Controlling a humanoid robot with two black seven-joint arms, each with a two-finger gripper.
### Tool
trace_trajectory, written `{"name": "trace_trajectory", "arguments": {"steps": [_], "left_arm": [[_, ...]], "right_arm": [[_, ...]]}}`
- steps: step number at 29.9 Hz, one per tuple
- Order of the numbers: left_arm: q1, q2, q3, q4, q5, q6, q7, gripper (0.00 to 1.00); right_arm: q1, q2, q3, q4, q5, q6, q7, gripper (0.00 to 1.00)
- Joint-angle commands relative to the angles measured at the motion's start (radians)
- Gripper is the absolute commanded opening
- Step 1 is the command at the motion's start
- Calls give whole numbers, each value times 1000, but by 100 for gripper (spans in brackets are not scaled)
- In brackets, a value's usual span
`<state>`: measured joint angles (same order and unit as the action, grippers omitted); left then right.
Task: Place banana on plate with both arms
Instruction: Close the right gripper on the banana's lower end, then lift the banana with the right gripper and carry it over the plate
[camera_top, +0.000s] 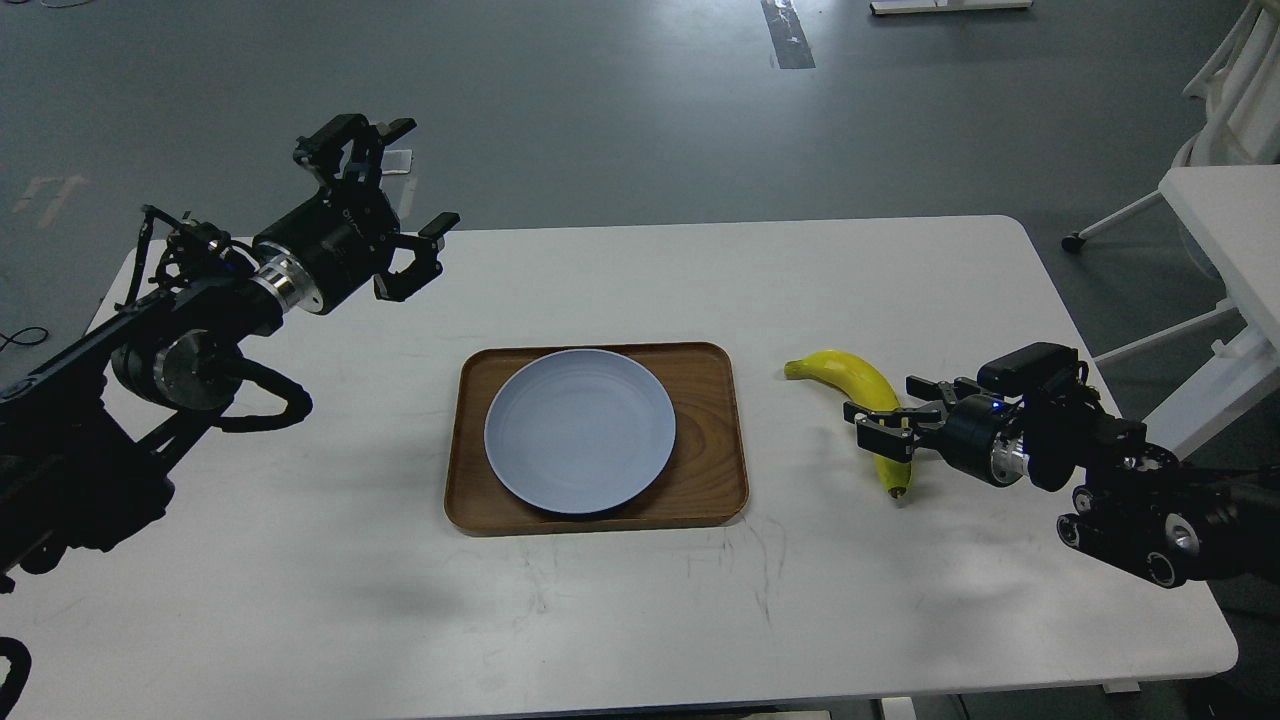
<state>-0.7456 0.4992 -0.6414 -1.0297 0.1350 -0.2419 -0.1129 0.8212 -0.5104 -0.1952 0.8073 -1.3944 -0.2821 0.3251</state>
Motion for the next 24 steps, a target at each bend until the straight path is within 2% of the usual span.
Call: {"name": "trace_trajectory", "arguments": {"steps": [1,3,5,7,12,13,14,15,16,17,19,24], "left_arm": [[0,-1,0,-7,0,0,1,98],[0,1,0,-9,0,-1,1,98],[0,-1,0,-9,0,-1,1,98],[0,-1,2,-10,1,1,1,98],[0,2,0,-10,0,0,1,98],[0,4,0,-10,0,1,1,98],[0,5,2,-10,0,1,1,98],[0,5,2,-10,0,1,1,98],[2,5,3,-10,1,1,1,98],[2,5,6,-10,2,1,1,98],[3,4,8,-10,2,1,1,98],[2,4,8,-10,2,3,1,98]], "right_arm": [[-7,1,-4,1,0,0,0,80],[-8,1,-4,1,0,-2,0,66],[-8,-3,-4,1,0,-8,0,45],[-8,-6,-7,1,0,-9,-1,38],[-10,-10,-7,3,0,-32,-6,28],[-10,-17,-7,10,0,-32,-6,20],[-10,-22,-13,12,0,-31,-11,6],[-10,-22,-13,12,0,-31,-11,6],[-10,-20,-21,10,0,-31,-26,0],[-10,-22,-26,12,2,-31,-50,0],[-10,-22,-26,13,5,-34,-70,0],[-10,-23,-16,19,6,-67,-78,0]]}}
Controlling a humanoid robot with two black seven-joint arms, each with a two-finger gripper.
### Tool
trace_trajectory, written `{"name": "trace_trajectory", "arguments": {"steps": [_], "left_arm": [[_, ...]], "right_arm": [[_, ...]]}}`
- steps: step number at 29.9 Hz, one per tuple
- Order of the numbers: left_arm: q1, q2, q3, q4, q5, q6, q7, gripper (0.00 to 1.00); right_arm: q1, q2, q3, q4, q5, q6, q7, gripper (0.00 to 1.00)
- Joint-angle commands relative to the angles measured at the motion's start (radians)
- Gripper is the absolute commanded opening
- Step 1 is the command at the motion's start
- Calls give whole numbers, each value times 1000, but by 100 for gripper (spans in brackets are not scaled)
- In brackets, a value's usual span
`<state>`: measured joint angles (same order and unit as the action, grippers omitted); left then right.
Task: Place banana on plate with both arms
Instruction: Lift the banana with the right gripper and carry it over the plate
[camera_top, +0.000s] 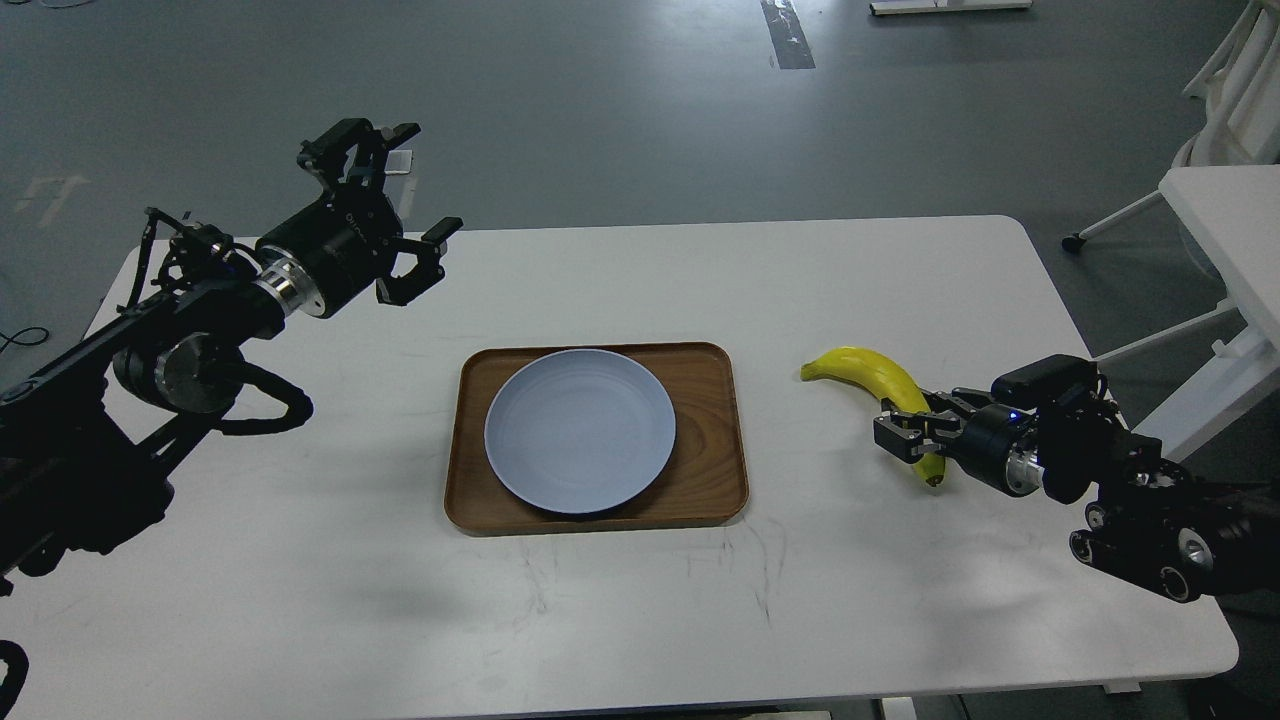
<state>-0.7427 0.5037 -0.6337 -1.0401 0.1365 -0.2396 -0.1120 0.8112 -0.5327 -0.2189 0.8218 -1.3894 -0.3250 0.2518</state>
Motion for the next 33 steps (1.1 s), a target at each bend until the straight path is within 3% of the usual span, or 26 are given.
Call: {"name": "trace_trajectory", "arguments": {"steps": [1,17,27,33], "left_arm": [[-1,-1,0,0,0,0,0,98],[-9,-11,-4,0,0,0,0,98],[-9,-14,-4,2,2,0,0,98],[-9,-11,-11,2,0,0,0,98]], "right_arm": [[5,-3,7,16,1,-40,-3,0],[235,-12,-17,105,-5,-49,7,0],[359,200,-194,89,-7,-55,14,0],[375,378,-272,-21,-5,-55,14,0]]}}
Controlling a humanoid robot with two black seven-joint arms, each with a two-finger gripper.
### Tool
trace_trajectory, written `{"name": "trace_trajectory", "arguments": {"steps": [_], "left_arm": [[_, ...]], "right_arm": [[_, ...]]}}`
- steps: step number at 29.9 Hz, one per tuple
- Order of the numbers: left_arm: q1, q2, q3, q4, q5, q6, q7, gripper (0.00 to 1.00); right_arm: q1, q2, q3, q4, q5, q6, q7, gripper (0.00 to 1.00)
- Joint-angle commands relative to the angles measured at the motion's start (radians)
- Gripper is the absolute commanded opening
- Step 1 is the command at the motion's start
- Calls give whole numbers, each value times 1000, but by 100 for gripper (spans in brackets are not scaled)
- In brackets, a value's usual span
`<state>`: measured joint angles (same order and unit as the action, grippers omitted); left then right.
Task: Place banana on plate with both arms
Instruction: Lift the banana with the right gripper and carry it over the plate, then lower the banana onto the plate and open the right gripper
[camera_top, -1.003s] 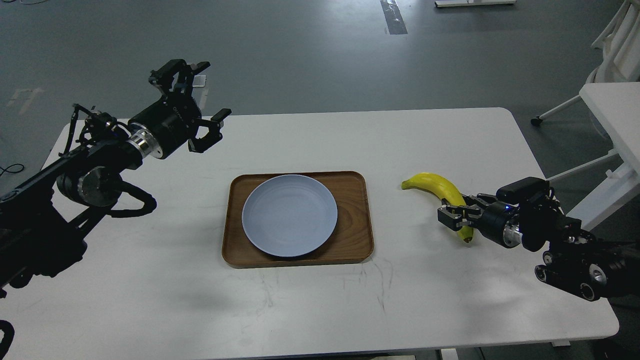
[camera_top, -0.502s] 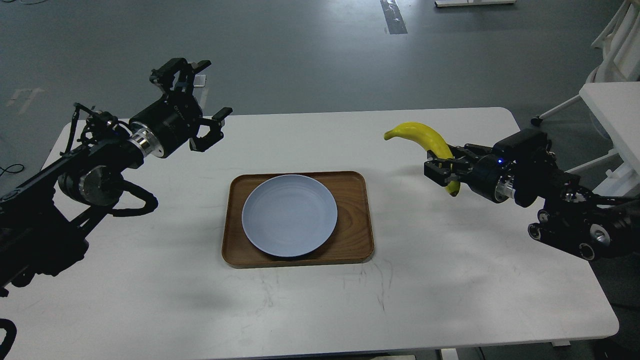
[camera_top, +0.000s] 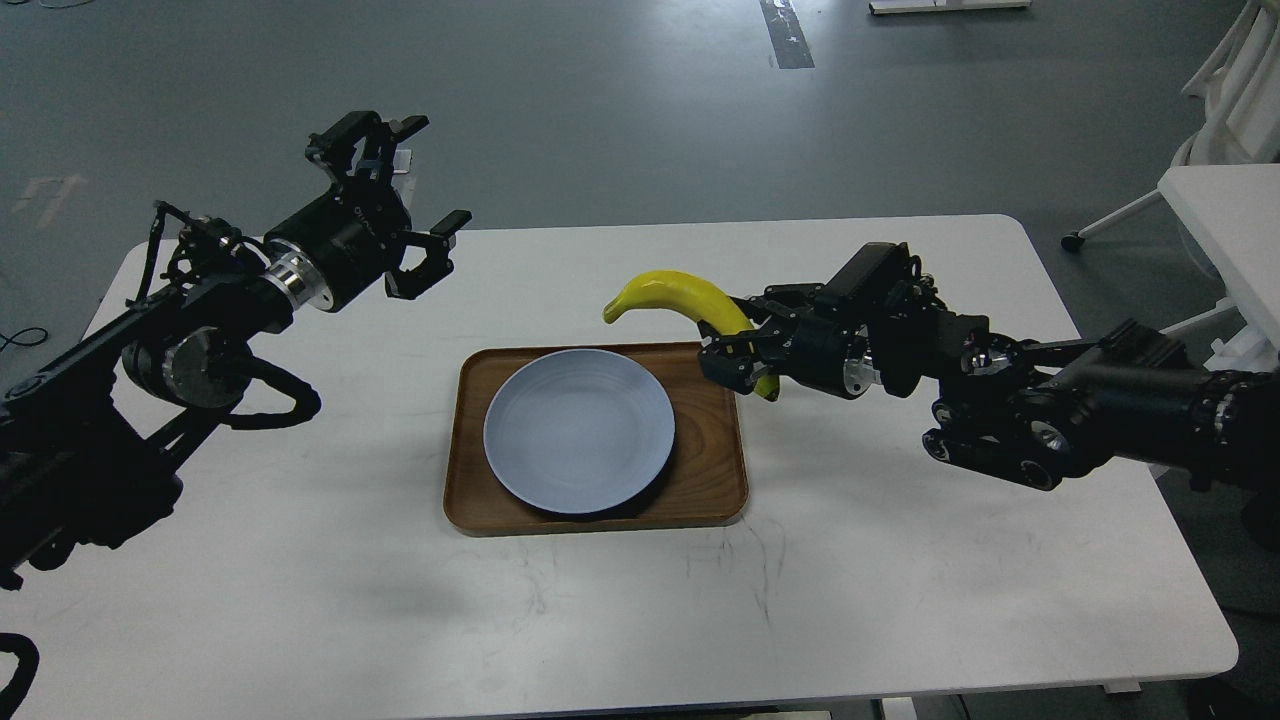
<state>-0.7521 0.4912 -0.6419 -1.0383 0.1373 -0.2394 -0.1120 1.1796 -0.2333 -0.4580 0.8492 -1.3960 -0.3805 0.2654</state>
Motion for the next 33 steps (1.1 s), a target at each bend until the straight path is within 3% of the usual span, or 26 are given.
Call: {"name": "trace_trajectory", "arguments": {"steps": [1,7,15,16,17,19,24,33], "left_arm": [[0,4,-4,0,-1,0,0,98],[2,6,-5,0,-1,0,-2,98],[2,12,-7,0,-1,-1,-2,98],[2,12,-7,0,-1,-1,-2,98],[2,12,-7,0,-1,-1,-2,98],[2,10,-7,0,-1,-1,-2,98],[2,9,-7,0,-1,-1,-2,98],[0,12,-7,0,-1,-1,-2,98]], "right_arm": [[6,115,-42,-70,2,0,0,0],[-3,233,-82,-122,6,0,5,0],[-28,233,-119,-171,8,2,9,0],[-29,233,-119,-173,8,0,9,4],[-31,233,-119,-174,8,0,9,40],[-40,233,-99,-173,15,-4,9,79],[-43,233,-91,-167,124,-11,9,91],[-28,233,-9,-162,146,-53,8,99]]}}
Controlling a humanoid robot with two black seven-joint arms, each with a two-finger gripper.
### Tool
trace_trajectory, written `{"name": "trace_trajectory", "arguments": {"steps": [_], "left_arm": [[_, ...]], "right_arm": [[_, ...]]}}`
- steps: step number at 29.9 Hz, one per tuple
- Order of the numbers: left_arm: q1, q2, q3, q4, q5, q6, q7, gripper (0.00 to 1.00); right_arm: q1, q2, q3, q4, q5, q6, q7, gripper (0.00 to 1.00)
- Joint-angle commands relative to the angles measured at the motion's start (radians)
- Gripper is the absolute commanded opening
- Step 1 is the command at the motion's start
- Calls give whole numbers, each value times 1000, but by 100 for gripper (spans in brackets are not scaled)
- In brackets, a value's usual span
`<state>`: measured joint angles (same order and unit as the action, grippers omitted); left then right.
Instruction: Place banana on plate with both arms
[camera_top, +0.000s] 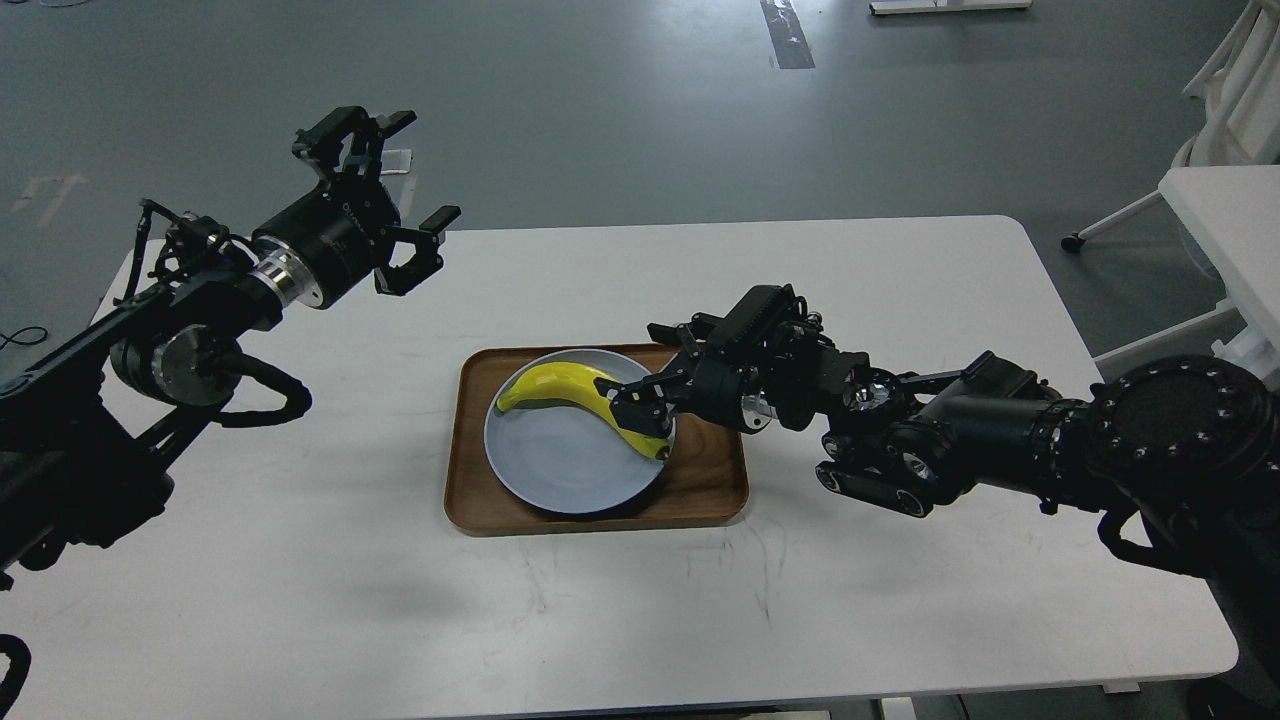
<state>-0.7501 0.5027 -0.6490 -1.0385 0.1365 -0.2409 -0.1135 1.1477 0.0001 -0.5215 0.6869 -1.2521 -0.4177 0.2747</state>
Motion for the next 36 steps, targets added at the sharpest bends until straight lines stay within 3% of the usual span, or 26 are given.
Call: {"name": "trace_trajectory", "arguments": {"steps": [1,5,11,14,19,23,26,36], "left_arm": [[-2,2,0,0,0,0,0,98],[-2,4,-3,0,-2,-2,0,98],[3,14,-12,0,-2,-2,-2,98],[5,14,-27,0,-2,-2,0,98],[5,14,-28,2,-2,-2,0,98],[8,14,-28,2,-2,-2,0,98],[8,11,-28,2,-2,0,0,98],[11,5,-28,3,-2,0,0,98]], "right_arm": [[4,0,75,-1,2,-18,-2,99],[14,0,191,6,62,-20,-2,100],[52,-211,361,179,345,10,-2,100],[43,-342,467,304,578,80,-3,100],[-22,-492,603,430,760,175,-3,99],[-100,-598,722,528,881,310,-8,99],[-129,-618,750,527,913,372,-12,100],[-138,-641,759,511,927,375,-8,100]]}}
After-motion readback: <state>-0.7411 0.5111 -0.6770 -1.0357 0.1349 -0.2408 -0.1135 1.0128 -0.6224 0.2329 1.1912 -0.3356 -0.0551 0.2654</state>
